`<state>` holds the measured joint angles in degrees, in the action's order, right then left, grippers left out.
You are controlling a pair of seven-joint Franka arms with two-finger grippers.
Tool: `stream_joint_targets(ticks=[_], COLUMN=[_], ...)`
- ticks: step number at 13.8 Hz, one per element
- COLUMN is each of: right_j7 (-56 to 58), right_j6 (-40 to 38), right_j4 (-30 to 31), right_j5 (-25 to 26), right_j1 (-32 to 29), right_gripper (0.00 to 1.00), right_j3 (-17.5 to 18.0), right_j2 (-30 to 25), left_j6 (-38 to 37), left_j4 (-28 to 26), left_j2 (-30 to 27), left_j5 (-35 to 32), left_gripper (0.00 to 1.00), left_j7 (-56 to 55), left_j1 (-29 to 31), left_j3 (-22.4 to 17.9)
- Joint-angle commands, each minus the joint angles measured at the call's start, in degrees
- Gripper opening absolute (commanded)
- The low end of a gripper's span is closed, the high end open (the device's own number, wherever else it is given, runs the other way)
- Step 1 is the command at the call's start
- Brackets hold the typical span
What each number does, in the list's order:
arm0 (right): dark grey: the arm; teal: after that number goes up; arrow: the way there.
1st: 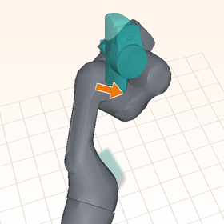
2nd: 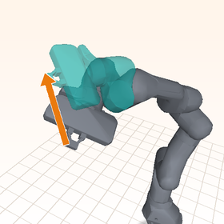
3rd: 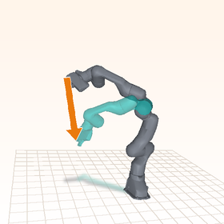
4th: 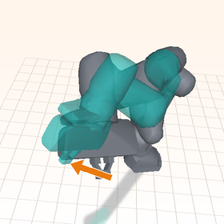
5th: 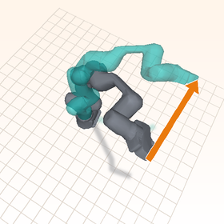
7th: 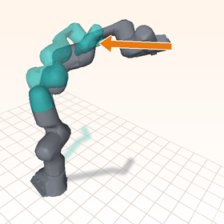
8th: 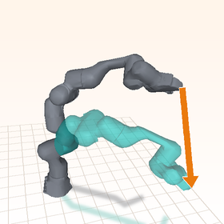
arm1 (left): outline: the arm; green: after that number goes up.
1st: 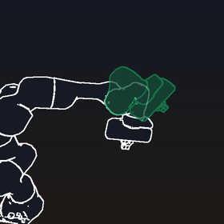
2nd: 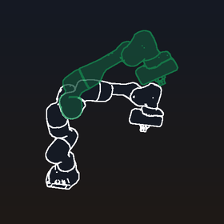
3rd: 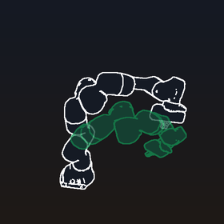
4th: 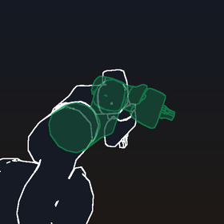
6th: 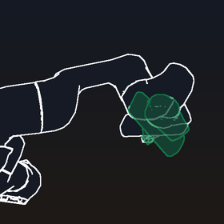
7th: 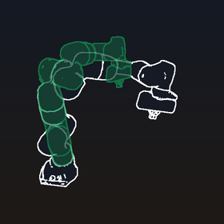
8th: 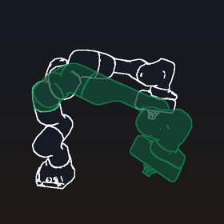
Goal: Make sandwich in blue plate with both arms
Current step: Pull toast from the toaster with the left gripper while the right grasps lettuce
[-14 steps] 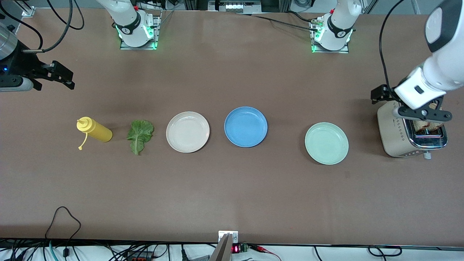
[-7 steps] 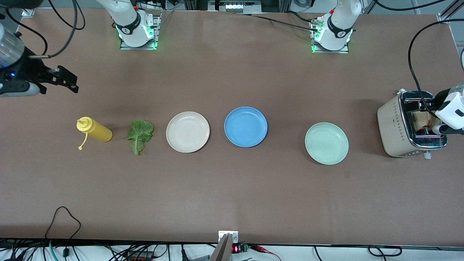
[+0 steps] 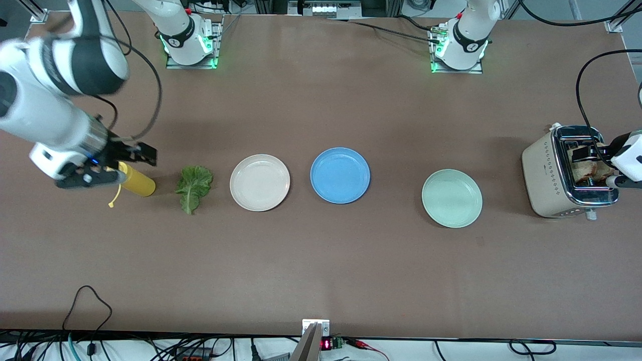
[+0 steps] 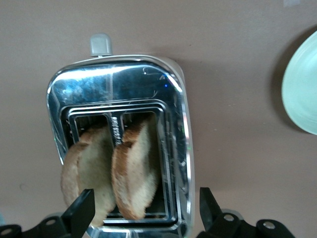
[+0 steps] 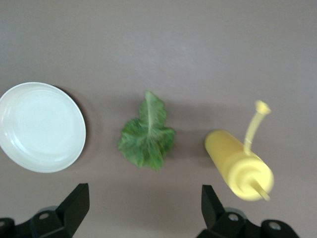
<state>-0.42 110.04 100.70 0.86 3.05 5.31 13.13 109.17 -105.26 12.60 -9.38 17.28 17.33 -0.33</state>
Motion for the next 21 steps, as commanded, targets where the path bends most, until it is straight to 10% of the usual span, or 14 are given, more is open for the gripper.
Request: stream_joint_targets(ticks=[1,3,8,13,17,21], right_j7=[-0.7,-0.5,0.2,0.8,0.9,0.8], right_j6=[4.0,8.2,14.5,21.4,21.4,21.5], right_j4=[-0.7,-0.7,-0.5,2.0,2.0,2.0], right_j5=[0.0,0.1,0.7,2.8,5.5,5.5], right_j1=[1.2,1.1,0.8,0.9,0.8,0.7], right_gripper=[1.0,1.0,1.0,1.0,0.47,0.15], right_j3=[0.0,0.0,-0.1,-0.1,-0.1,-0.1], right_j2=[5.3,10.1,18.0,21.1,21.8,21.8], left_j6=[4.8,6.3,5.8,3.0,-11.9,-18.3], left_j4=[-4.5,-6.3,-6.2,-3.7,7.1,13.3], left_j2=[-1.2,-1.3,-1.3,-3.8,-4.2,-4.1], left_j5=[-0.9,-0.8,-0.8,-0.9,-0.9,-0.6], left_gripper=[0.84,0.71,0.03,0.01,0.01,0.01], left_j7=[3.3,3.6,6.4,7.5,7.6,6.8], left_j1=[2.3,2.7,3.5,3.4,2.5,2.4], left_j3=[0.6,0.7,0.6,1.5,3.0,12.3])
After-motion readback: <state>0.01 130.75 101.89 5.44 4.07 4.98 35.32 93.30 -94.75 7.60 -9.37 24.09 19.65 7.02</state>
